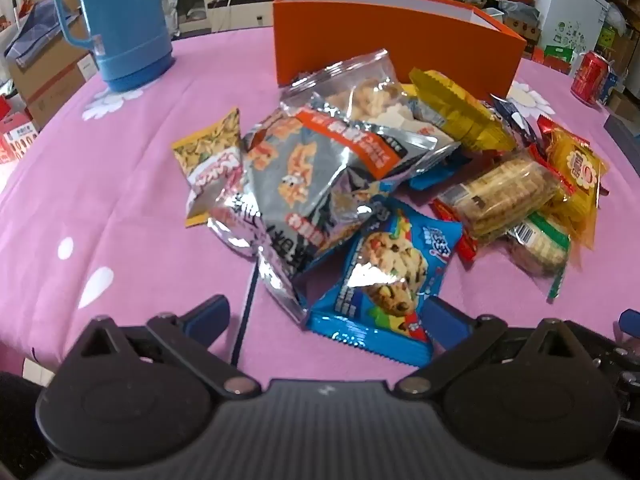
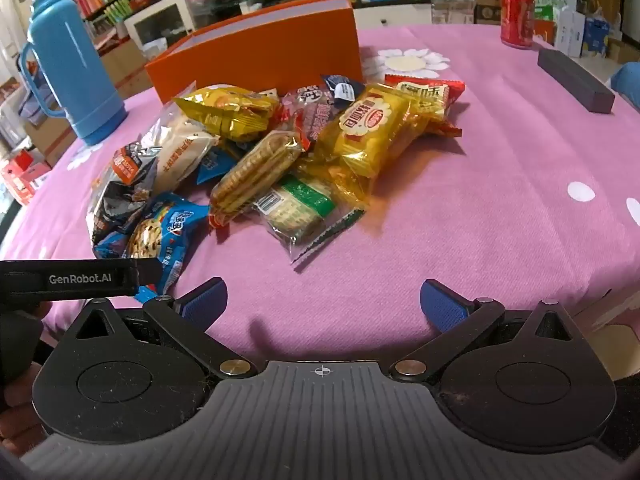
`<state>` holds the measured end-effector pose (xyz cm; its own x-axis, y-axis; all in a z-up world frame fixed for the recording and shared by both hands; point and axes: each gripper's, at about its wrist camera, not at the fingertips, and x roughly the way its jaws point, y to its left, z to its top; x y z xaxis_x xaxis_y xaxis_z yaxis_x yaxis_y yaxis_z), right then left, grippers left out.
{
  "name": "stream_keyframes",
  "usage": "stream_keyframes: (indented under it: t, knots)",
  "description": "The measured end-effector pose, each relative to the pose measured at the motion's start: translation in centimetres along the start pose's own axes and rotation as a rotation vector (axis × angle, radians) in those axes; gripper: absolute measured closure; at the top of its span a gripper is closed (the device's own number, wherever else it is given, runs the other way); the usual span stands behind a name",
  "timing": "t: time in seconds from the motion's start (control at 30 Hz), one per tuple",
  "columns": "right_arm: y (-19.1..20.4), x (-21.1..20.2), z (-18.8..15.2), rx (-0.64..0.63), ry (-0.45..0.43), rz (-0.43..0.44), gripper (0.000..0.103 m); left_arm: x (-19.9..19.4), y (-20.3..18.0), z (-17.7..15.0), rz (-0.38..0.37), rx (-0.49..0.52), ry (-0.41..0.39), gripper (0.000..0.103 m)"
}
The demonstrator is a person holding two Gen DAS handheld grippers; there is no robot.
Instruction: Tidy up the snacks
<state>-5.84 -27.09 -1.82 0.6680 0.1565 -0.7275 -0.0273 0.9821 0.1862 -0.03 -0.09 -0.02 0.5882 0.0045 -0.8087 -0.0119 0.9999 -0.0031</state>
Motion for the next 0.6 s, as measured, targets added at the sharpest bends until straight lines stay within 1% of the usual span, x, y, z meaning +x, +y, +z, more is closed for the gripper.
stream_keyframes:
  t: [0.07,0.1,0.6]
  knots:
    - [-0.06,0.0,0.02,0.0,0.001,0.001,0.009,-0.02,-0.15,-0.05,0.003,0.009,-0.006,0.001]
    - [-0.05,0.02,0.02,-0.002,0.002,0.001,0.009,-0.03,0.04,-0.06,-0.006,-0.013,-0.003,0.001]
    - [-0.03,0.12,0.06,0.003,0.004,0.009,0.009,0.03,-0.03,-0.01,-0.002,-0.006,0.001,0.001]
